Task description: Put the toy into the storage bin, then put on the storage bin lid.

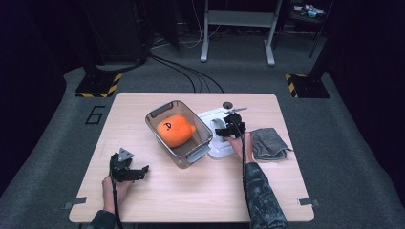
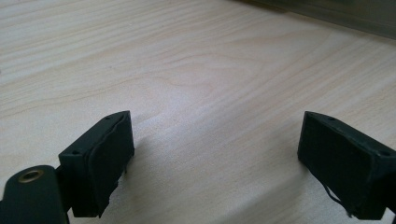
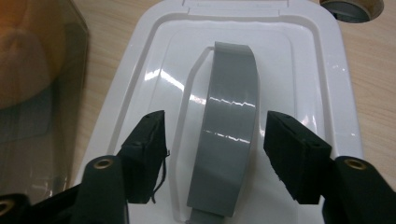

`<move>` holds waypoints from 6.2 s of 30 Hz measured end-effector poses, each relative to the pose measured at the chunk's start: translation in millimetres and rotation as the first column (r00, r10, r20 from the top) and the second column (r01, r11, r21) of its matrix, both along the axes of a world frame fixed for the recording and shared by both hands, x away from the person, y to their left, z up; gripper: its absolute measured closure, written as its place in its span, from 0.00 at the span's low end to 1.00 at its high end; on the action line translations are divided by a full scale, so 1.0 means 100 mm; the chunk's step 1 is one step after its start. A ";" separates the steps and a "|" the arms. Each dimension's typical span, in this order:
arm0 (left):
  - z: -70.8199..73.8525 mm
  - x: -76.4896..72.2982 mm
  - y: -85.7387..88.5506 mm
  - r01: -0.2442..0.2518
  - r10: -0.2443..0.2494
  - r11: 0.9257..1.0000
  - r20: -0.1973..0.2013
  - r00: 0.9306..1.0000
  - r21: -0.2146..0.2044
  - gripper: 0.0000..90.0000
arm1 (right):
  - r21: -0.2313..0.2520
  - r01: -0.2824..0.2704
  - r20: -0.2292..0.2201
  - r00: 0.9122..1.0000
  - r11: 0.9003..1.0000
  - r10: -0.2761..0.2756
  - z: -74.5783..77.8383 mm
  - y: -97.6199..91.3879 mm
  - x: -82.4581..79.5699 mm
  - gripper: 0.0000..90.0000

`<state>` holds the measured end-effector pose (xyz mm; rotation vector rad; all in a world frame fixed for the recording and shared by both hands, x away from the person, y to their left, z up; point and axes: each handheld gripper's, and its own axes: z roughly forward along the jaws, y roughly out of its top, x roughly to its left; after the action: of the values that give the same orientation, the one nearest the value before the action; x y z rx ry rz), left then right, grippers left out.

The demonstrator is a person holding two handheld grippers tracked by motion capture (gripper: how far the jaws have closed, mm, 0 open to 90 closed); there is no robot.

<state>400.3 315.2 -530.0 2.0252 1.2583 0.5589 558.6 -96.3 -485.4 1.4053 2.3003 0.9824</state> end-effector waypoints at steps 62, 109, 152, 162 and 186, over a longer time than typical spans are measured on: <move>-0.01 0.00 -0.01 -0.006 0.006 1.000 0.006 1.000 -0.004 0.12 | -0.015 0.148 0.111 0.983 0.989 -0.146 0.47 -0.20 -0.03 0.74; -0.01 0.00 -0.01 -0.012 0.012 1.000 0.009 1.000 -0.001 0.12 | 0.068 0.109 0.165 0.979 0.992 -0.119 1.29 -0.42 -0.21 0.74; 0.00 0.00 -0.01 -0.010 0.010 1.000 0.005 1.000 -0.003 0.12 | 0.132 -0.067 0.129 0.990 0.989 0.050 1.47 0.35 -0.40 0.74; 0.00 0.00 -0.01 -0.010 0.010 1.000 0.004 1.000 -0.003 0.12 | 0.130 -0.108 0.109 0.990 0.986 0.094 1.39 0.56 -0.41 0.74; -0.01 0.00 -0.01 -0.011 0.011 1.000 0.006 1.000 -0.005 0.12 | 0.107 -0.155 0.043 0.988 0.982 0.151 1.15 1.12 -0.52 0.74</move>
<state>400.0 314.3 -530.6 2.0121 1.2668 0.5654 507.1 15.9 -370.5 1.2543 2.3905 1.1863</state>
